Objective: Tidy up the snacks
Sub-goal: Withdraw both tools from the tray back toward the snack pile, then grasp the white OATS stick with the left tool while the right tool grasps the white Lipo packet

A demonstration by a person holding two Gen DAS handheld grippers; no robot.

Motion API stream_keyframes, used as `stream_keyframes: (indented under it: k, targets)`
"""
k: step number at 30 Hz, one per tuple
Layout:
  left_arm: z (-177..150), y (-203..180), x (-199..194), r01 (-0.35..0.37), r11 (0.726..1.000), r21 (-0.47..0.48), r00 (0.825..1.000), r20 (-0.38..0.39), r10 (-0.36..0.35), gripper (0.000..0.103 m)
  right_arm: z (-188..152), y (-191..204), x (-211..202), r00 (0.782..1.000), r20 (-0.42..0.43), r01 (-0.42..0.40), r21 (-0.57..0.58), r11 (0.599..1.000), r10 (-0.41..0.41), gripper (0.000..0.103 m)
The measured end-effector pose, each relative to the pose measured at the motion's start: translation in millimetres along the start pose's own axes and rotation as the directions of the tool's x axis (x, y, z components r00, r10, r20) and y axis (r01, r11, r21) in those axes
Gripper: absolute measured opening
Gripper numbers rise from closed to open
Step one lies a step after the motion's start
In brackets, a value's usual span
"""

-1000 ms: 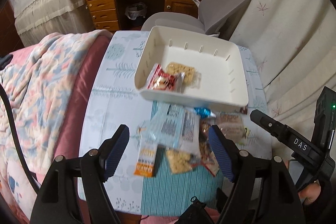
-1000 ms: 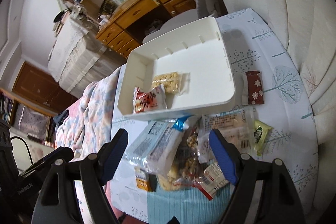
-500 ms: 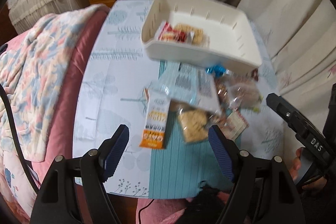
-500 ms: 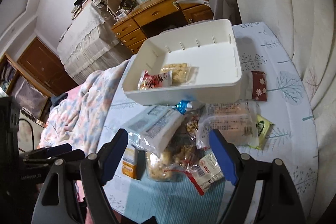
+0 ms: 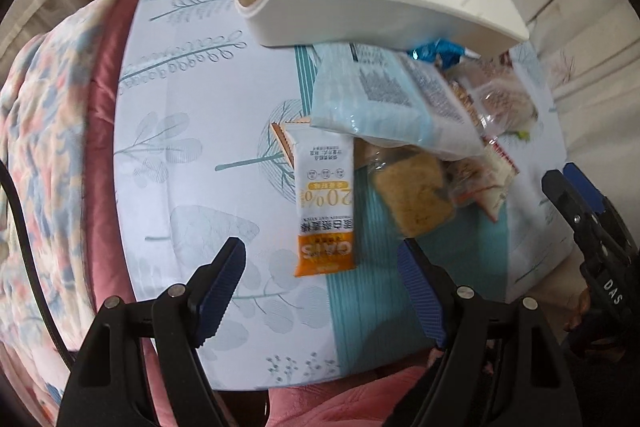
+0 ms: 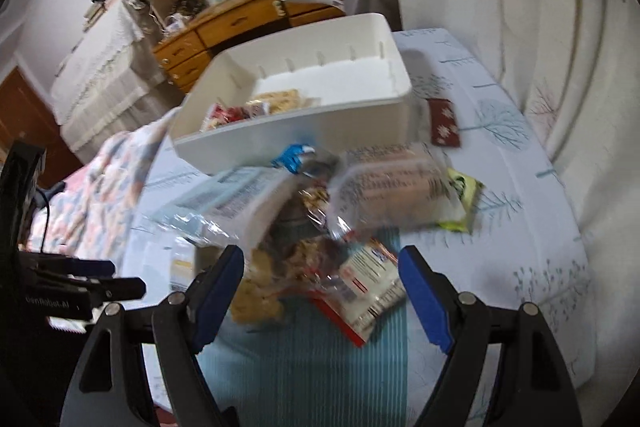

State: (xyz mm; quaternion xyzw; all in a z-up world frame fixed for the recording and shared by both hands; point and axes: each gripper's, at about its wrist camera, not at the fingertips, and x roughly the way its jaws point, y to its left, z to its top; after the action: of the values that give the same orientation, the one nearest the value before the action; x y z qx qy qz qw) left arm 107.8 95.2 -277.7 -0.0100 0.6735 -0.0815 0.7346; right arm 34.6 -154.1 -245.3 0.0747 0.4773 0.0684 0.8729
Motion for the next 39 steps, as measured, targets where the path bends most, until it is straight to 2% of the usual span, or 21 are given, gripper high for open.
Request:
stream_keyframes:
  k: [5,11,18,23,26,29,34,39]
  targets:
    - [8.2,-1.6,23.6,-0.014,0.997,0.082,0.999,-0.04,0.018,0.082,-16.5,5.0,10.9,0.997,-0.012,0.07,-0.005,0.998,-0.07,0.08]
    - [16.3,3.5,49.3,-0.002,0.995,0.096,0.995,-0.101,0.012,0.082,-31.8,8.7,28.0,0.987,-0.041,0.155,-0.062,0.986,-0.158,0.08]
    - [26.9,12.3,69.1,0.02,0.999,0.045,0.989,-0.15,-0.013,0.082,-39.4,4.6,50.7,0.972,-0.089,0.203,-0.153,0.967,-0.218,0.08]
    - [31.4,21.4,80.7,0.007,1.0,-0.012,0.984,-0.179,-0.009,0.081,-36.6,1.1,63.6,0.97,-0.102,0.193,-0.22,0.956,-0.22,0.08]
    - [35.1,24.4,85.9,0.0,0.999,-0.04,0.981,-0.193,-0.008,0.077,-32.6,-1.5,70.9,0.972,-0.11,0.171,-0.264,0.949,-0.206,0.08]
    - [37.7,23.2,91.2,0.0,0.998,-0.061,0.978,-0.206,-0.012,0.068,-28.0,-1.7,77.5,0.974,-0.116,0.15,-0.321,0.935,-0.196,0.08]
    - [39.9,22.3,100.6,-0.008,0.994,-0.111,0.972,-0.236,-0.019,0.042,-26.4,1.9,88.5,0.975,-0.149,0.095,-0.401,0.911,-0.167,0.08]
    - [36.8,24.0,104.3,-0.016,0.988,-0.151,0.973,-0.231,-0.02,0.041,-22.1,-0.7,92.8,0.975,-0.179,0.046,-0.4,0.915,-0.128,0.078]
